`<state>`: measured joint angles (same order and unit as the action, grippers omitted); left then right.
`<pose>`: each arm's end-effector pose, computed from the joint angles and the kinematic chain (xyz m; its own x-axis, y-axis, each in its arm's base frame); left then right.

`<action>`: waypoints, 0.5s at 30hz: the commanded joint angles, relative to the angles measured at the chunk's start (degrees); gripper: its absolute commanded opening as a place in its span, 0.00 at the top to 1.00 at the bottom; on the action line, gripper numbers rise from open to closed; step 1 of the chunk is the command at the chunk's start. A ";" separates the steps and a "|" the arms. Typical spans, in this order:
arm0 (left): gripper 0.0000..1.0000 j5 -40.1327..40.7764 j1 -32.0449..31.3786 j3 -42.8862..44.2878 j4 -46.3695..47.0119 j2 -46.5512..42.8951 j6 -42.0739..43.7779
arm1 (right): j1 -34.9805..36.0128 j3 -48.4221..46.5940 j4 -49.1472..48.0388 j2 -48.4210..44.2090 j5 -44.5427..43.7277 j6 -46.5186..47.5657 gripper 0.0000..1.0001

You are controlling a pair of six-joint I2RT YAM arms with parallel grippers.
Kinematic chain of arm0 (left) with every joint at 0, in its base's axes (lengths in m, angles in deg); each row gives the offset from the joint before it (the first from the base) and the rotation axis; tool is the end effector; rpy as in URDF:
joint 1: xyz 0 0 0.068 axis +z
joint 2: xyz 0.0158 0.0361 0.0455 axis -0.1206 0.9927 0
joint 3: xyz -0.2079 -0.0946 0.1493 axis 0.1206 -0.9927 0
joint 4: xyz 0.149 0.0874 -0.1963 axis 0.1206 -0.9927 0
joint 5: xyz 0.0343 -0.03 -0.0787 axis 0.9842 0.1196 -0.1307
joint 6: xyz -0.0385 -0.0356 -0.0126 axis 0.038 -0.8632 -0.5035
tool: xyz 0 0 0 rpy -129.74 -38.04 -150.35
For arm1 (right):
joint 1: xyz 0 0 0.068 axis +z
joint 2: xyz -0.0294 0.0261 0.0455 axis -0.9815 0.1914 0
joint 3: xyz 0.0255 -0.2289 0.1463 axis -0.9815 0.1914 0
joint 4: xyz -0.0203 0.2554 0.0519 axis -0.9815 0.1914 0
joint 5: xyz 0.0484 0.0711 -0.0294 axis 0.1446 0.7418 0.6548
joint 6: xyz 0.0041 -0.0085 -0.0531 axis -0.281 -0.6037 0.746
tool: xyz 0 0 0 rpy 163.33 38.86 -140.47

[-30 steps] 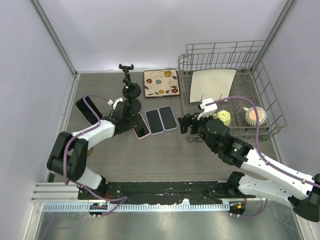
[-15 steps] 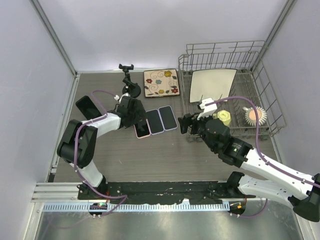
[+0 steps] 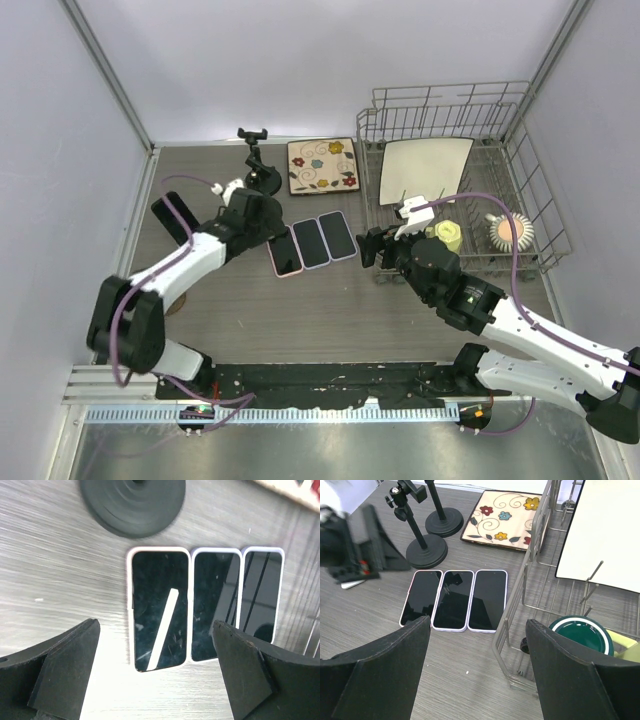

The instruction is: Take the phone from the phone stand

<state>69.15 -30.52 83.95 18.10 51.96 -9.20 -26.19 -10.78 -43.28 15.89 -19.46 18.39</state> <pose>0.2916 -0.1209 0.2141 -0.6776 -0.4778 -0.5590 -0.2837 0.8712 -0.4008 0.1361 0.1509 0.3242 -0.1959 0.0357 -0.9800 -0.3818 0.9177 0.1098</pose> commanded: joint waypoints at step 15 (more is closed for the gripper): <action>0.00 42.80 14.45 13.79 -26.66 -17.22 5.99 | 0.22 -1.93 -1.99 -0.85 -0.23 0.26 0.18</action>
<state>105.70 -19.97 97.48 -8.81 33.49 -5.92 -26.19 -10.78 -43.28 15.87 -19.55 18.39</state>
